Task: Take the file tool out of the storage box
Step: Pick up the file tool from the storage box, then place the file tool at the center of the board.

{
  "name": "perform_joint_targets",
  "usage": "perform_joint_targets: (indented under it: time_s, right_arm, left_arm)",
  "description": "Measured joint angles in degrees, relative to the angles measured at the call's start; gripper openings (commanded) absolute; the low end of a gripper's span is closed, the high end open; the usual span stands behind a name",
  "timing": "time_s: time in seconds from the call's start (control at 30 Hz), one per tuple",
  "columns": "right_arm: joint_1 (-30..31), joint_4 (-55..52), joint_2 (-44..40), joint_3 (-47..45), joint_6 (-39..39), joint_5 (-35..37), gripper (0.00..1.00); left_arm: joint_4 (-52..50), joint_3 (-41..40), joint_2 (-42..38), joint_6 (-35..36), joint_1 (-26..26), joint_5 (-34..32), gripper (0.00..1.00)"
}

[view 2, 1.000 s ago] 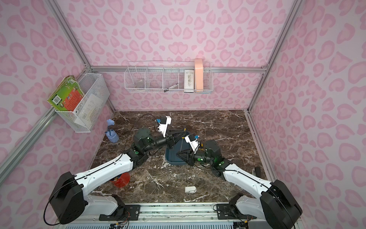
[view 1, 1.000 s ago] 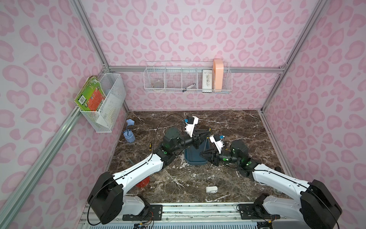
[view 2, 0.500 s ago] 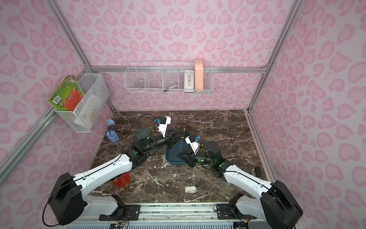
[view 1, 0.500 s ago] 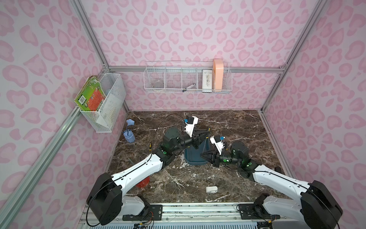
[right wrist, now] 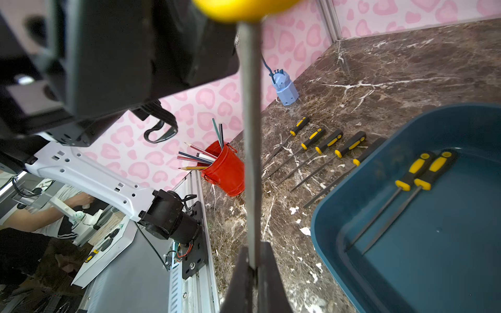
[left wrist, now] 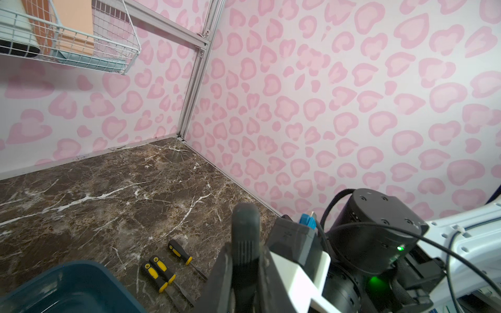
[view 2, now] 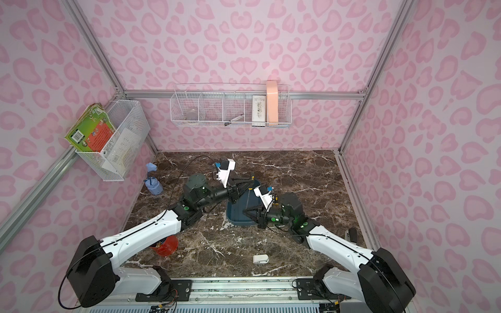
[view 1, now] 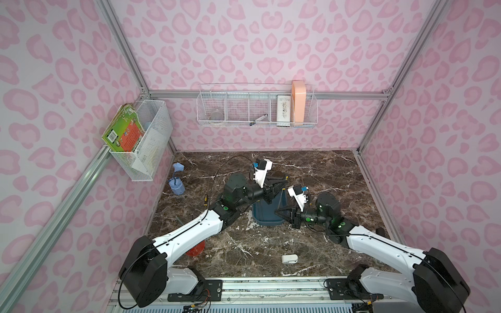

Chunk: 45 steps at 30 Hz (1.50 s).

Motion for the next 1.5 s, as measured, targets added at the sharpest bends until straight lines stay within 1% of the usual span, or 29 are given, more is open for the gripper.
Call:
perform_joint_targets:
  time_s: [0.03,0.1,0.2,0.3,0.4,0.47,0.6,0.8,1.0,1.3,1.5]
  right_arm:
    - [-0.4,-2.5,-0.2,1.0,-0.5,1.2,0.00]
    - [-1.8,-8.3,-0.5,3.7,-1.3,3.7,0.00]
    - [-5.1,-20.7,-0.8,9.0,-2.7,9.1,0.00]
    - [-7.2,-34.4,0.3,14.7,-4.7,16.0,0.00]
    - [-8.9,-46.9,3.0,18.9,-6.3,22.4,0.00]
    - [-10.4,-54.2,5.7,20.9,-7.0,26.7,0.00]
    - [-13.5,-63.9,12.0,23.3,-7.6,30.5,0.00]
    - [-18.5,-72.0,21.3,25.3,-9.1,34.2,0.00]
    - [-20.9,-77.1,25.2,27.8,-10.3,35.6,0.00]
    - [-22.7,-82.2,34.0,32.3,-12.1,36.3,0.00]
    - [-23.8,-83.4,37.4,33.7,-13.6,35.3,0.00]
  left_arm:
    - [-0.8,0.0,-0.4,0.0,0.0,0.0,0.57]
    - [-2.8,-0.3,-1.8,0.0,0.0,-0.3,0.59]
    - [-5.2,-2.2,-5.3,0.9,0.0,-2.0,0.65]
    - [-11.4,-2.4,-8.1,0.9,0.0,-6.3,0.68]
    - [-17.8,-1.0,-8.5,1.4,0.1,-10.7,0.68]
    - [-20.9,-1.0,-8.2,2.4,0.4,-11.6,0.68]
    - [-26.6,-0.2,-6.8,4.1,0.7,-13.0,0.67]
    - [-35.2,4.5,-1.0,7.1,1.8,-13.5,0.66]
    - [-39.5,5.4,3.1,9.1,3.0,-11.0,0.66]
    - [-41.7,5.3,2.1,11.6,3.4,-8.5,0.66]
    - [-42.5,4.8,1.4,11.8,3.4,-7.7,0.66]
